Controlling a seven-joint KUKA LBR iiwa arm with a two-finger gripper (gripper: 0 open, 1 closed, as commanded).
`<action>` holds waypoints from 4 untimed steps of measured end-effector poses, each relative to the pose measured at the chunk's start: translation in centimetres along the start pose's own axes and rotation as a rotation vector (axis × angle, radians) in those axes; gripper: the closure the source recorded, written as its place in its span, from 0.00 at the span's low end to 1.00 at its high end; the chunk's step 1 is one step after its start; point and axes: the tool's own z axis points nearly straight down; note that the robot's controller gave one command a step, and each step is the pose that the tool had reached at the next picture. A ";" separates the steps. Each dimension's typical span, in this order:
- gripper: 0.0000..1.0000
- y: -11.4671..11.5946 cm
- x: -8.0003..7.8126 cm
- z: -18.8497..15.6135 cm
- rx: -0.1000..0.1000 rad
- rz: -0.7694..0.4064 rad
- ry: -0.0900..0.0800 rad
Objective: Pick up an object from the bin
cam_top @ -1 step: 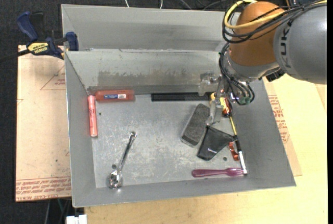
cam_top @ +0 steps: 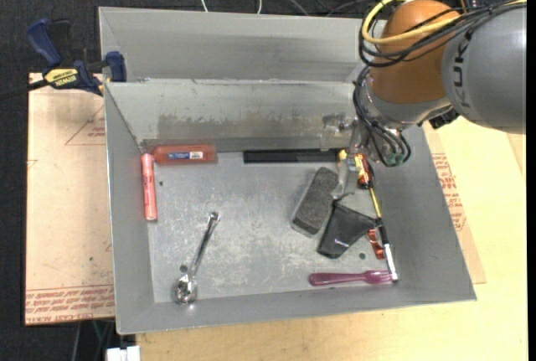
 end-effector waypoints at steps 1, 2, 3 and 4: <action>0.00 1.8 -0.9 8.5 -0.002 -0.470 0.006; 0.00 2.9 -0.7 -0.2 0.004 -0.715 -0.012; 0.00 0.4 0.6 5.7 -0.004 -0.758 0.001; 0.00 0.4 0.3 8.6 0.001 -0.722 -0.017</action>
Offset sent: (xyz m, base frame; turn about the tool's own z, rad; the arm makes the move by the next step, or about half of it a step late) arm 0.0048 0.0275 -0.0008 -0.7171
